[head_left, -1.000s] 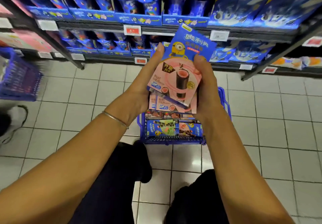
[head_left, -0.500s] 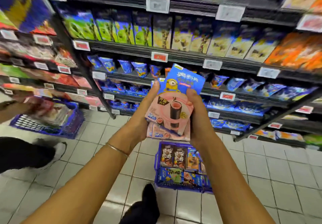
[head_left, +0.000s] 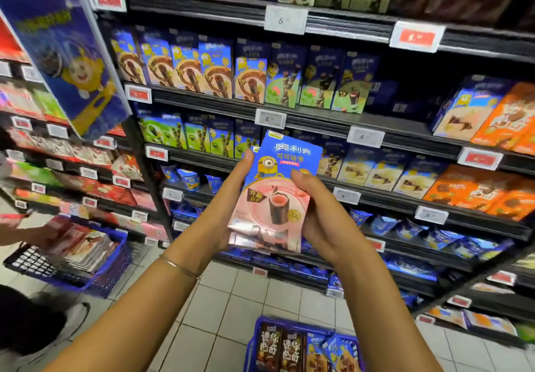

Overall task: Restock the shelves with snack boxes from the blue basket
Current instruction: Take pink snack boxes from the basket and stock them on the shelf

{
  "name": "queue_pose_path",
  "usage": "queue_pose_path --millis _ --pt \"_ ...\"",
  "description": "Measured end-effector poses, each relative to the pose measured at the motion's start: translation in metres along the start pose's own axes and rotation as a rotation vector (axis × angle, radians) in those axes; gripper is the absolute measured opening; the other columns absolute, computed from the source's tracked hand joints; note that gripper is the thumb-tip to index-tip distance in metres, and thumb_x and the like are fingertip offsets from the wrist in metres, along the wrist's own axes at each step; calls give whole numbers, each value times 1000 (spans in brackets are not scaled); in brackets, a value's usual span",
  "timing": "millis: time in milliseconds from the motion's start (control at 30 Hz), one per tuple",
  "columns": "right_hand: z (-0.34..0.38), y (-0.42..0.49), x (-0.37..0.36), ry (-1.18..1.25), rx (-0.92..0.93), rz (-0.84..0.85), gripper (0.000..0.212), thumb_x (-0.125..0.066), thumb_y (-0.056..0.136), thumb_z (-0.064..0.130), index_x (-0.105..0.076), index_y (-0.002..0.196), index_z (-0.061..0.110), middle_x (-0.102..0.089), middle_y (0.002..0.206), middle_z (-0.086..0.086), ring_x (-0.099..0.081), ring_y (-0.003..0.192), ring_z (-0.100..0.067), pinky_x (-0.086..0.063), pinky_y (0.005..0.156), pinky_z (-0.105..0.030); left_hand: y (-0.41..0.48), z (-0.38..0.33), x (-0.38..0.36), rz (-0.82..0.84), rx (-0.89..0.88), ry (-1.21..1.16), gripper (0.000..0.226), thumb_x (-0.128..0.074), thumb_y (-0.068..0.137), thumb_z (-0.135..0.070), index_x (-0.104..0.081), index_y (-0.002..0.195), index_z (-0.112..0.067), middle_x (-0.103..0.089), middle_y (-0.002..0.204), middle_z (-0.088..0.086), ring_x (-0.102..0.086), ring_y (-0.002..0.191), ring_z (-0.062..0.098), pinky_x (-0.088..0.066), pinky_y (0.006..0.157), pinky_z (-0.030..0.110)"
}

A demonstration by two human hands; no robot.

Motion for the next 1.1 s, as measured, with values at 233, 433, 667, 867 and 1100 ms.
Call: queue_pose_path --millis 233,433,667,867,1100 --pt "46 9 -9 36 167 8 57 -73 81 35 -55 129 11 -72 121 -11 -70 110 -31 -48 105 -60 5 -36 -24 -23 -148 -27 64 -47 101 -67 -68 137 -18 -65 141 16 -64 129 33 -57 97 41" --pt "47 19 -27 -86 257 24 22 -66 96 30 -63 117 24 -75 114 -2 -70 110 -27 -49 104 -58 3 -56 1 -144 -272 51 65 -42 104 -64 -66 139 -15 -64 141 20 -65 127 37 -59 92 42" --pt "55 58 -88 -170 286 51 37 -60 91 52 -64 125 37 -72 124 7 -66 119 -20 -46 108 -52 6 -113 31 -195 -382 212 52 -50 90 -68 -83 108 -32 -79 116 3 -76 106 19 -62 81 30" --pt "80 116 -149 -124 335 110 31 -61 97 36 -65 127 27 -73 122 0 -68 116 -25 -46 108 -56 42 -211 82 -175 -467 182 69 -61 88 -69 -65 117 -6 -78 107 15 -76 71 12 -59 66 25" --pt "125 188 -234 -221 439 -27 29 -72 78 48 -71 98 27 -75 111 -8 -67 113 -36 -45 105 -62 63 -288 149 -15 -297 29 61 -41 101 -56 -72 130 -13 -73 124 22 -75 104 32 -63 80 38"
Point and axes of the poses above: each hand's wrist, its own y-axis towards the middle knuckle, its own x-axis out of the back of the hand, z = x × y, the point moved 6 cm from there along y, towards the middle knuckle
